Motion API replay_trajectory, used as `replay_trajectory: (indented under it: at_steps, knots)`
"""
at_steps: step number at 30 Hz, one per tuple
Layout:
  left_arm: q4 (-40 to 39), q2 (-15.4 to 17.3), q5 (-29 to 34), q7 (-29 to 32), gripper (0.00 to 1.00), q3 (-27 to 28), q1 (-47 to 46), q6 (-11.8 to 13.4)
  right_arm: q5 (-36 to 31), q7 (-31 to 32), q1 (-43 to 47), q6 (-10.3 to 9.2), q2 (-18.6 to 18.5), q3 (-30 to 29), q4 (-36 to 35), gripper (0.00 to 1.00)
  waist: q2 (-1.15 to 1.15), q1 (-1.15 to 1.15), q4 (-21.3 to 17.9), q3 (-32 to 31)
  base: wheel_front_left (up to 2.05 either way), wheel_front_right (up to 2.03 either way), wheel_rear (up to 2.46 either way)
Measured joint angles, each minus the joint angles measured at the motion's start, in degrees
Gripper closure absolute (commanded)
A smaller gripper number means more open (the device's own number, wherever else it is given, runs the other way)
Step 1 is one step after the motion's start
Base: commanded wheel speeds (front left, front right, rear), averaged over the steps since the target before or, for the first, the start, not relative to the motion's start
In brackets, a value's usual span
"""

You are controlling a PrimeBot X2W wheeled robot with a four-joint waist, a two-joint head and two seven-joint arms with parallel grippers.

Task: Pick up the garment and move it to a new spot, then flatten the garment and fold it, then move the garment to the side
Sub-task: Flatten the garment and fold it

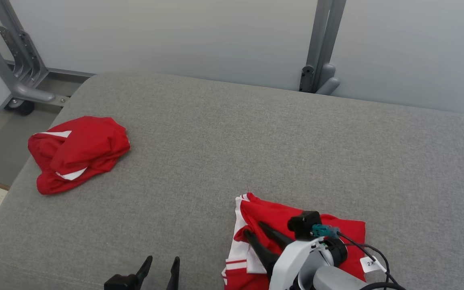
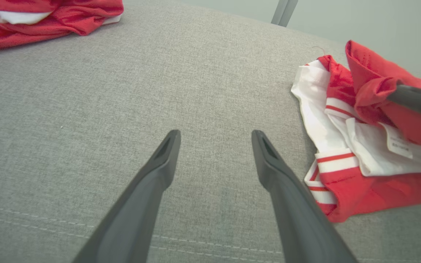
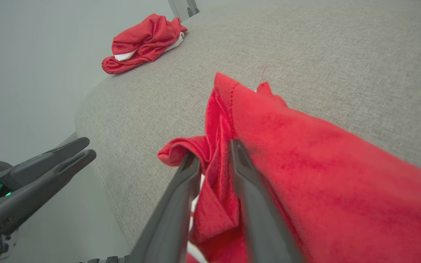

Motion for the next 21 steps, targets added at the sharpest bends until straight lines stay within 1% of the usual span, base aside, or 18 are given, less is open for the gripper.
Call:
replay_trajectory:
  at_steps: [3, 6, 11, 14, 16, 18, 21]
  knots:
    - [0.1, 0.2, -0.1, 0.0, 0.00, 1.0, 0.0, 0.0, 1.2, -0.5, -0.7, 0.00, 0.1, 0.4, 0.1, 0.00, 0.00, 0.00, -0.2, 0.2, 0.00, 0.00, 0.00]
    - [0.0, 0.2, 0.0, 0.0, 0.00, 2.2, 0.0, 0.0, 1.9, -0.6, -1.1, 0.00, 0.2, -1.3, -0.7, 0.00, 0.00, 0.00, -1.2, 0.0, 0.00, 0.00, 0.00]
    - [-0.7, 0.1, 0.6, 0.0, 0.00, 4.4, 0.1, 0.0, -1.5, -0.8, 0.4, 0.02, -0.7, -9.8, -5.4, 0.00, 0.00, 0.00, -3.6, -0.5, 0.00, 0.00, 0.00]
    - [-1.0, 0.0, 1.2, 0.0, 0.00, 5.6, 0.2, 0.0, -5.7, -0.8, 3.2, 0.00, -2.6, -16.3, -7.8, 0.00, 0.00, 0.00, -5.3, -0.8, 0.00, 0.00, 0.00]
    - [-1.2, -0.2, 1.7, 0.0, 0.00, 6.5, 0.3, 0.0, -9.9, -0.8, 5.0, 0.00, -3.4, -20.3, -9.3, 0.00, 0.00, 0.00, -6.5, -1.0, 0.00, 0.00, 0.00]
    - [-1.4, -0.3, 2.2, 0.0, 0.00, 7.4, 0.3, 0.0, -13.9, -0.8, 6.9, 0.00, -3.7, -24.4, -10.8, 0.00, 0.00, 0.00, -7.6, -1.2, 0.00, 0.00, 0.00]
    - [-1.8, -0.4, 2.9, 0.0, 0.00, 9.0, 0.5, 0.0, -17.7, -0.8, 10.0, 0.00, -3.4, -29.6, -12.3, 0.00, 0.00, 0.00, -9.4, -1.5, 0.00, 0.00, 0.00]
